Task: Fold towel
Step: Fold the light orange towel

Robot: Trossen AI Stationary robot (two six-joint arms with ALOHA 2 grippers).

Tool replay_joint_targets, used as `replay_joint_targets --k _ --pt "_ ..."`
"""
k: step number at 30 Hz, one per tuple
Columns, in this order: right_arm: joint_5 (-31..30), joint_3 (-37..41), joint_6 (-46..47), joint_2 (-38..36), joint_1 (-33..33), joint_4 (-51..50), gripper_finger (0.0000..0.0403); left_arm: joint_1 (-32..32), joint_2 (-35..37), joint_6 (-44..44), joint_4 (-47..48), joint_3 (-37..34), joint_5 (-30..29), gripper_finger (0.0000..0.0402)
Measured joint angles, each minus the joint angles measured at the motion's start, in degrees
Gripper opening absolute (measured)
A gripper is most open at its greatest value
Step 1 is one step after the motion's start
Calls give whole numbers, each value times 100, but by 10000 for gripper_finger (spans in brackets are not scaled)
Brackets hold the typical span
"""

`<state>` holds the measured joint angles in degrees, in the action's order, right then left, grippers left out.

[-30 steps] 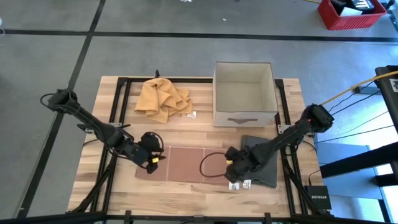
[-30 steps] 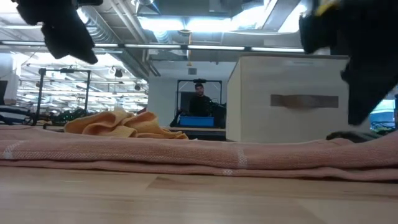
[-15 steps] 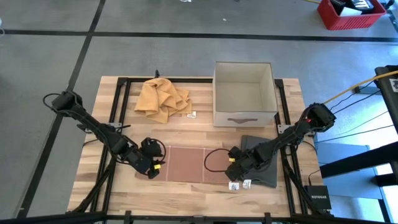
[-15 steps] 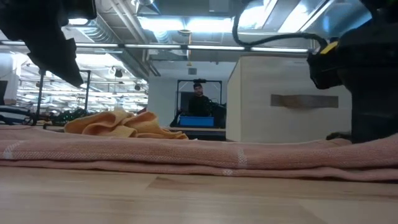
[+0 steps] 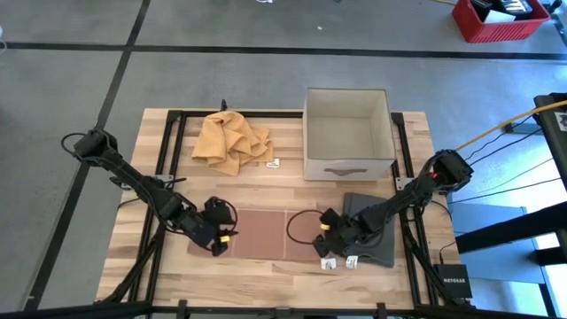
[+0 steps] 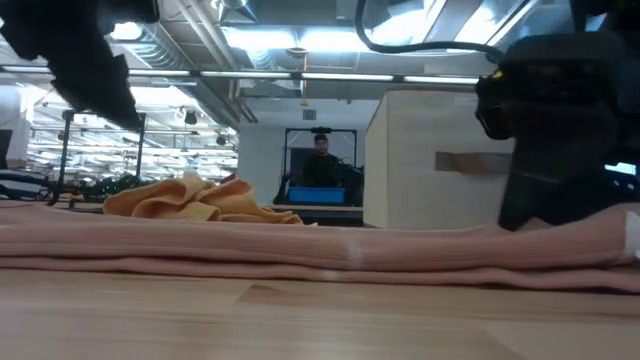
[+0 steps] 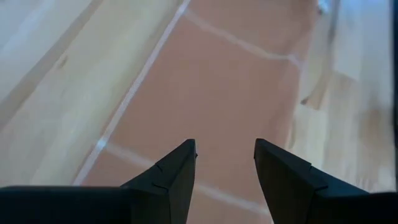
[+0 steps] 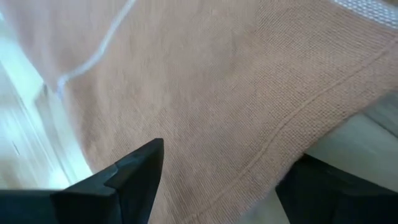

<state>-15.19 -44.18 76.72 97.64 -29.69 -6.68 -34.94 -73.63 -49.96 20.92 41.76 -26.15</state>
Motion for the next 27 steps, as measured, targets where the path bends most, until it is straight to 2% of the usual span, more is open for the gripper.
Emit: replay_joint_targets --k 8,19,27 --pt "-325 -7 88 300 9 761 268 123 -168 1079 -637 2 -15 156" --pt "-641 -7 99 314 7 733 196 561 -1593 2831 -2390 3 6 156" --pt "-720 0 101 316 4 750 182 886 -2301 3407 -3182 3 339 156"
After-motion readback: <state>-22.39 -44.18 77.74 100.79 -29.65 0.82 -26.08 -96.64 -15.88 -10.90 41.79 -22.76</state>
